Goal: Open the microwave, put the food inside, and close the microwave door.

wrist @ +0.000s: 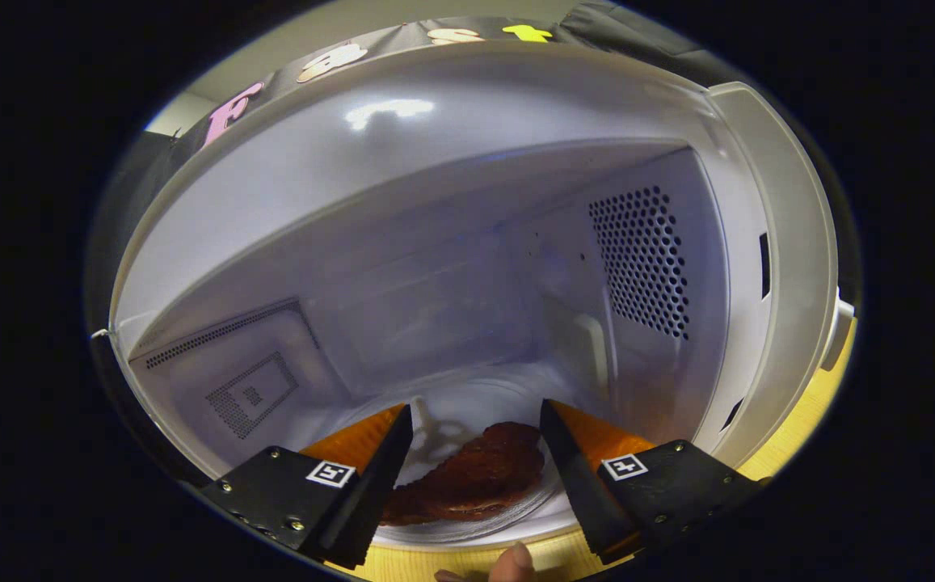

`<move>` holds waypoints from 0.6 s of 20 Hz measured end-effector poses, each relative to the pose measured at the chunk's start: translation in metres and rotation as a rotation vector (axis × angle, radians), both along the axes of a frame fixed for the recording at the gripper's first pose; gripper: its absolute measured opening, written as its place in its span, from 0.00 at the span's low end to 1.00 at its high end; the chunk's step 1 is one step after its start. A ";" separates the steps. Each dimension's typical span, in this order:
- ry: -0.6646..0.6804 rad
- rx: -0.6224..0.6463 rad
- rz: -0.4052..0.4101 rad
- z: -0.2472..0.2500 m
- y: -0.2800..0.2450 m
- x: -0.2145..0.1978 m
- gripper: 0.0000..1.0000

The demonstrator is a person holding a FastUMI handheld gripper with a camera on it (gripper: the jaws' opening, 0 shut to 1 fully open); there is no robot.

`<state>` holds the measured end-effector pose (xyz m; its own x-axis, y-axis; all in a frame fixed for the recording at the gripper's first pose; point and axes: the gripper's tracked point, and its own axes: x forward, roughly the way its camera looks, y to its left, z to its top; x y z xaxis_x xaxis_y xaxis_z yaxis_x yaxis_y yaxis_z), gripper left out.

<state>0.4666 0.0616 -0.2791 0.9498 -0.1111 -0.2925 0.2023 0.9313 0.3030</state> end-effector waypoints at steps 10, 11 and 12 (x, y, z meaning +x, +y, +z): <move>-0.148 -0.011 0.461 0.098 0.104 -0.125 0.96; -0.190 -0.001 0.500 0.117 0.117 -0.147 0.96; -0.230 0.005 0.535 0.135 0.128 -0.169 0.96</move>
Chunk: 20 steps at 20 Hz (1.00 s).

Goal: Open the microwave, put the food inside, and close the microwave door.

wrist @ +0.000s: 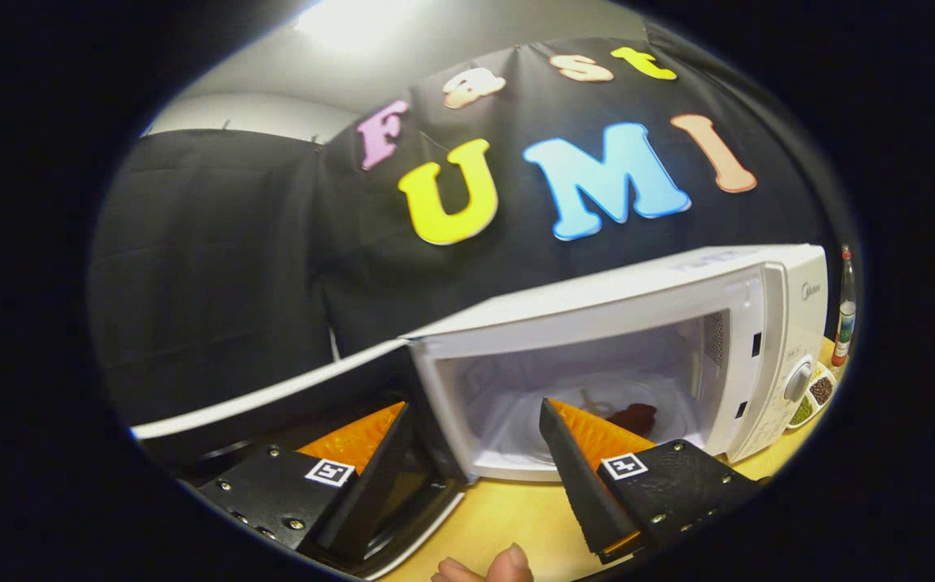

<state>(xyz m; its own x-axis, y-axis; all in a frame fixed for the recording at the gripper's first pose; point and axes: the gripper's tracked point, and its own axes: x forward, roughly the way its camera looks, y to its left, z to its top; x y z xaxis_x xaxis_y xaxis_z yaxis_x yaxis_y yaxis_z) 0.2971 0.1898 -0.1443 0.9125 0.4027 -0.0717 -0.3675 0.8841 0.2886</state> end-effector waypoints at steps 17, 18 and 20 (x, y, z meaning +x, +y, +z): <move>-0.168 0.028 0.450 0.080 0.152 -0.221 0.91; -0.149 0.008 0.467 0.069 0.161 -0.224 0.91; -0.240 -0.043 0.399 0.066 0.164 -0.221 0.79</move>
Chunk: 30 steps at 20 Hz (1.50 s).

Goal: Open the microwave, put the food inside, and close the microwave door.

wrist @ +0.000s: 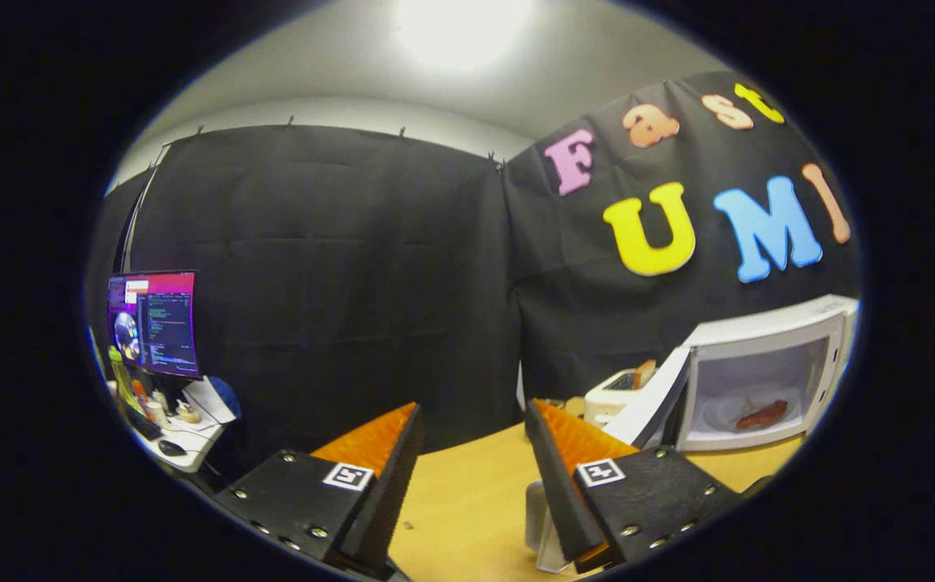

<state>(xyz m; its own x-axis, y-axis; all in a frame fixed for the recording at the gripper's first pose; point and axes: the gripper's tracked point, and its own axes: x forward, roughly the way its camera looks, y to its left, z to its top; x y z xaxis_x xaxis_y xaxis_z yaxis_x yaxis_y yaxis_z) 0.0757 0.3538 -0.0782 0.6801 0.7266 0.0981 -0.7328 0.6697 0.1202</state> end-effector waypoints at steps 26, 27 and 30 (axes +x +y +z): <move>0.155 -0.438 -0.326 -0.141 -0.131 0.037 0.01; 0.177 -0.423 -0.352 -0.144 -0.144 0.046 0.01; 0.218 -0.387 -0.438 -0.145 -0.184 0.072 0.01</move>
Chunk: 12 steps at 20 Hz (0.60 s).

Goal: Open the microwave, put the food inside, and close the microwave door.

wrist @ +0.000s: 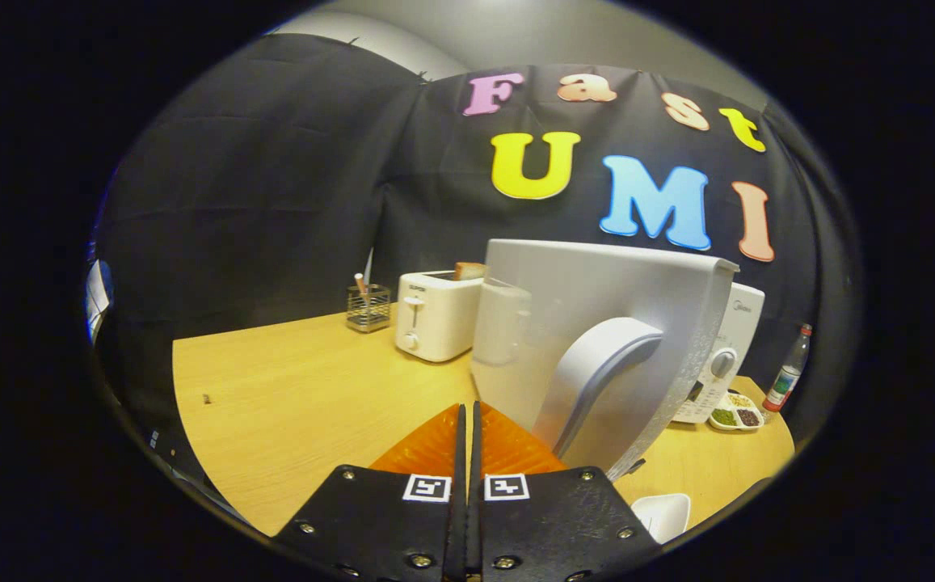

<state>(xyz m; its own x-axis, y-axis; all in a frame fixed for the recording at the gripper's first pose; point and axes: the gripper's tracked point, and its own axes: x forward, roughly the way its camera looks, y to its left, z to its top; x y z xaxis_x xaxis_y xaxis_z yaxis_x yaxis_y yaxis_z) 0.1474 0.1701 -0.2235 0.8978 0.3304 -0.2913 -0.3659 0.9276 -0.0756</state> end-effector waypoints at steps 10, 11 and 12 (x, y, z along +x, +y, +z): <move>-0.034 0.055 -0.318 -0.010 -0.106 0.109 0.01; -0.040 0.065 -0.348 -0.010 -0.113 0.118 0.01; -0.060 0.057 -0.390 -0.009 -0.125 0.128 0.01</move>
